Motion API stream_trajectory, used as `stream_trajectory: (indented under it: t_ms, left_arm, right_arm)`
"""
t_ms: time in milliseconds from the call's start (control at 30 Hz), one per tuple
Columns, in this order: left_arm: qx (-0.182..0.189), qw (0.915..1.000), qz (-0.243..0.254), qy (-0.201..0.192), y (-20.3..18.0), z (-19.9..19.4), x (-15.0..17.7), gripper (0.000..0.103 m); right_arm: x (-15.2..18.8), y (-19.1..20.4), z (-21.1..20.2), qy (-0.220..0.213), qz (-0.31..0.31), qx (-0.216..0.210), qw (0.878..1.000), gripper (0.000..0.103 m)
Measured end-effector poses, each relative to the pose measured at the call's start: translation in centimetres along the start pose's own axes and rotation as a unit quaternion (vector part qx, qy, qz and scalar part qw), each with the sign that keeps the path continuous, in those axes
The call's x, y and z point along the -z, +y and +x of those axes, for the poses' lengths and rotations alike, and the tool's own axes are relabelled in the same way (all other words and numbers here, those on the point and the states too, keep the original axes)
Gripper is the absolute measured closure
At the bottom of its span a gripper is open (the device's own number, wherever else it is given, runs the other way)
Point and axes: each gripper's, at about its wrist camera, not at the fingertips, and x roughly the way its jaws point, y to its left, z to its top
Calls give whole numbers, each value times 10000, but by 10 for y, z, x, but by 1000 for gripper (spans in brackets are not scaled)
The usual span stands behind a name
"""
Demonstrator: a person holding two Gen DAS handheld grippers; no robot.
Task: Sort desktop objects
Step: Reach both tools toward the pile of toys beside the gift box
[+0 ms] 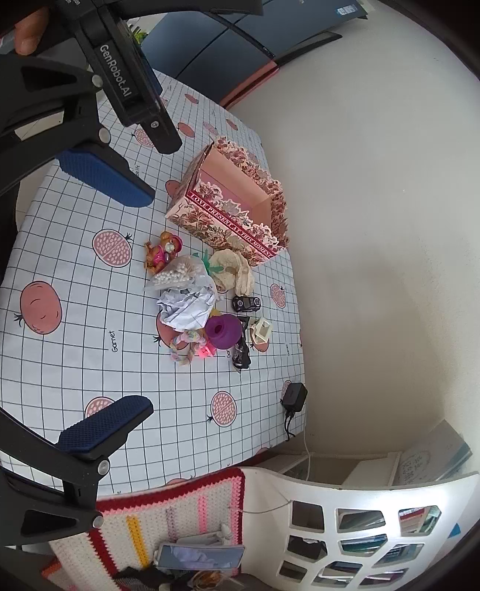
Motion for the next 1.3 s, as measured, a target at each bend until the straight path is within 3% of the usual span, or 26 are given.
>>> stream_trajectory:
  t_ms: [300,700,967,1167,1300]
  left_arm:
    - [140,9996,-172,166,-2,33,-14,0]
    - [126,9972,-232,702,-7,115,-30,0]
    - [65,9941,-241,1056,-9,171,-22,0]
    - [88,9932,-385,1099,-7,200,-19,0]
    - [178,9897,-474,1339,-10,216,-18,0]
  right_arm:
    - [-14,-16,35,115,248,-92,9996,0]
    - [-34,-45,112,542,894,9,9945,0]
    - [-33,-53,156,606,1132,-59,9917,0]
    - [-29,-53,190,855,1207,-196,9888,0]
    - [-31,-58,205,846,1314,-22,9877,0]
